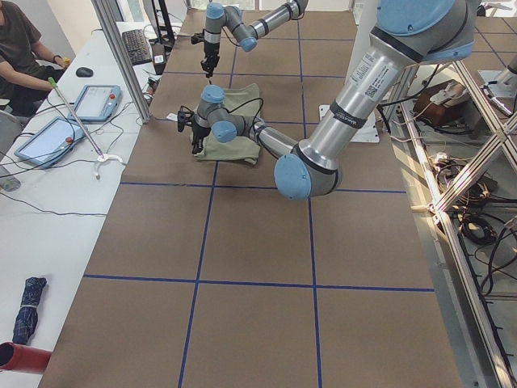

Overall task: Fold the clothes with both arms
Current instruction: 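Open both grippers to release the hem over the collar and raise them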

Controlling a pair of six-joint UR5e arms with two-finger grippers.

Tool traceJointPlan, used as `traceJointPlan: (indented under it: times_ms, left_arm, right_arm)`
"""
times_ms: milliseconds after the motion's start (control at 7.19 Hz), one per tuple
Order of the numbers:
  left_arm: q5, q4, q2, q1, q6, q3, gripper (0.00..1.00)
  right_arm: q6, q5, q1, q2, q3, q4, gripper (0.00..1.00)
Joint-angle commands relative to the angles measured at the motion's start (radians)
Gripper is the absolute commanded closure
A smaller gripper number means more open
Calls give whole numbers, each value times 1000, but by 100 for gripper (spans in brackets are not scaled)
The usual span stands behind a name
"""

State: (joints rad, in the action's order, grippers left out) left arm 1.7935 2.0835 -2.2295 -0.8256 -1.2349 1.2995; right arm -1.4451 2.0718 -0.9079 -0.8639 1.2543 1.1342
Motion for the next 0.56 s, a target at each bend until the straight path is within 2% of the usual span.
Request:
traceJointPlan:
  times_ms: [0, 139, 417]
  left_arm:
    - [9, -2, -1, -19, 12, 7, 1]
    - [13, -9, -1, -36, 49, 15, 1]
    - [59, -13, 14, -40, 60, 65, 1]
  right_arm:
    - [0, 7, 4, -4, 3, -1, 0]
    - [-1, 8, 12, -16, 26, -10, 0]
    - [-24, 2, 110, -154, 220, -25, 0]
